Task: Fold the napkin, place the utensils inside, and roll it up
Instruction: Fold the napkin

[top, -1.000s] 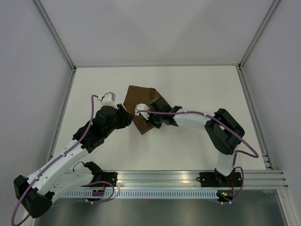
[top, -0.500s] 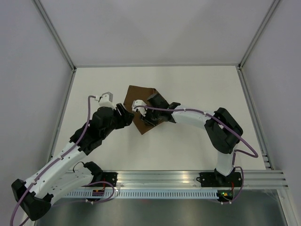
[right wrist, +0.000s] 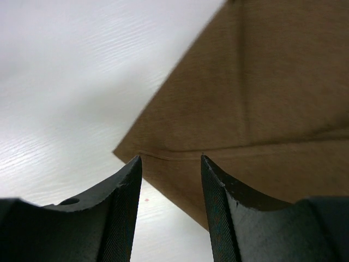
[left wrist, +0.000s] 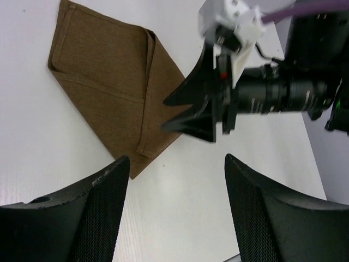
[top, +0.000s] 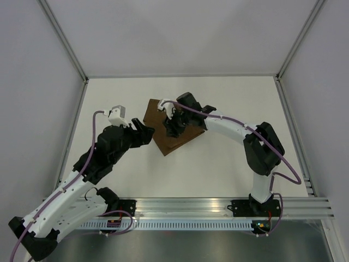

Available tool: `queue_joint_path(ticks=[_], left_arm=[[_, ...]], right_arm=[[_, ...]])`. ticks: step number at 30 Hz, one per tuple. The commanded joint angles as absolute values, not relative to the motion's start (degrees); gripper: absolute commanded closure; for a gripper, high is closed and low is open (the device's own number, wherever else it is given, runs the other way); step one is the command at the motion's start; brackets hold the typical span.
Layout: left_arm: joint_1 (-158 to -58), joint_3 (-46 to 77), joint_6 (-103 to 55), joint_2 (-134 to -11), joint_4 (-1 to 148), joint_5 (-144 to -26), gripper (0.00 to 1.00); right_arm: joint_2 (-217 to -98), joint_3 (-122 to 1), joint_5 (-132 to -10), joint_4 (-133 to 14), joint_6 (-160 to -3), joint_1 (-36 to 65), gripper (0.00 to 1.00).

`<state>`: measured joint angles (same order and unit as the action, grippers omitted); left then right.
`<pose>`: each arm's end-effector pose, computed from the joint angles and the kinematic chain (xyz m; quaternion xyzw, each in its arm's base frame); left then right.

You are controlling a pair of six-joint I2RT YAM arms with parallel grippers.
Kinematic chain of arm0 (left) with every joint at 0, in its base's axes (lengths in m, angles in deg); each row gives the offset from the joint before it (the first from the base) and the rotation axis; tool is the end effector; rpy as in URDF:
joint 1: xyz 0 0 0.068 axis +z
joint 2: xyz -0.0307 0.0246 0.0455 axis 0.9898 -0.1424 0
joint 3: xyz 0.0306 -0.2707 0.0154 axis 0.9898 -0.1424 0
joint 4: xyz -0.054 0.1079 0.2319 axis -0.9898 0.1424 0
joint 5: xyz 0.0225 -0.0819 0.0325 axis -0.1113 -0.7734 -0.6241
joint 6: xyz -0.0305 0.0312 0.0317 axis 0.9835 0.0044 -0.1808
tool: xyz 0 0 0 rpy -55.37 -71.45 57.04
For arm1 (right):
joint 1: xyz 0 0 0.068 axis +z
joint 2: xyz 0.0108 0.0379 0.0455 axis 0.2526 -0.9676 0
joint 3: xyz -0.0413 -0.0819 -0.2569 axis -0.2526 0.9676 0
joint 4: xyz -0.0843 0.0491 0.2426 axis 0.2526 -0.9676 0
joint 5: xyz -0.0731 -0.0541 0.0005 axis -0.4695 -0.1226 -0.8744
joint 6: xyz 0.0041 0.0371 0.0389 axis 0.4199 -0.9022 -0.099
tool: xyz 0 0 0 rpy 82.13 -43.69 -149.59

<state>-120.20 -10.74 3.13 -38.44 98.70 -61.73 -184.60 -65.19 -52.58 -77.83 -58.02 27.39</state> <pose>0.1355 -0.0958 0.3303 -0.0745 0.8086 -0.2732 0.5157 0.3014 0.2925 0.2292 -0.5146 0.7489 0.2810 0.3087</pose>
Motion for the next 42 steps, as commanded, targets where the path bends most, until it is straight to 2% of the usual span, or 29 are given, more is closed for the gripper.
queue_joint_path(ticks=[1, 7, 14, 22, 25, 28, 33, 37, 42], left_arm=[[-120.48, -7.92, -2.21, -39.37, 94.16, -62.91, 0.25], [-121.97, -7.04, -9.59, -48.06, 90.29, -64.85, 0.25], [-132.08, -4.23, -21.63, -63.00, 87.04, -55.97, 0.25], [-140.60, 3.23, -37.09, -84.34, 85.37, -48.69, 0.23], [-140.52, 5.00, -37.81, -88.93, 84.15, -46.49, 0.23], [-139.73, 7.37, -31.97, -90.70, 84.66, -39.92, 0.24], [-135.88, 8.09, -14.73, -89.22, 96.49, -32.68, 0.25], [-125.86, 1.59, 0.12, -84.39, 100.92, -38.01, 0.29], [-114.97, -4.40, 5.86, -82.44, 100.40, -46.29, 0.46]], right_arm=[[-184.83, -69.30, -46.86, -79.48, -64.00, 19.40, 0.47], [-181.58, -65.97, -44.05, -79.57, -67.33, 7.45, 0.47], [-182.80, -65.26, -36.83, -82.73, -68.49, -6.35, 0.49], [-182.98, -61.66, -36.92, -83.08, -66.99, -9.35, 0.50], [-183.86, -61.83, -37.36, -83.34, -66.47, -9.71, 0.50], [-185.52, -63.49, -40.15, -82.64, -67.52, -9.62, 0.51], [-190.26, -66.83, -43.41, -83.60, -68.05, -8.57, 0.58], [-191.85, -66.75, -48.25, -83.79, -67.08, -4.97, 0.62], [-194.13, -67.62, -54.39, -83.35, -68.05, -1.10, 0.69]])
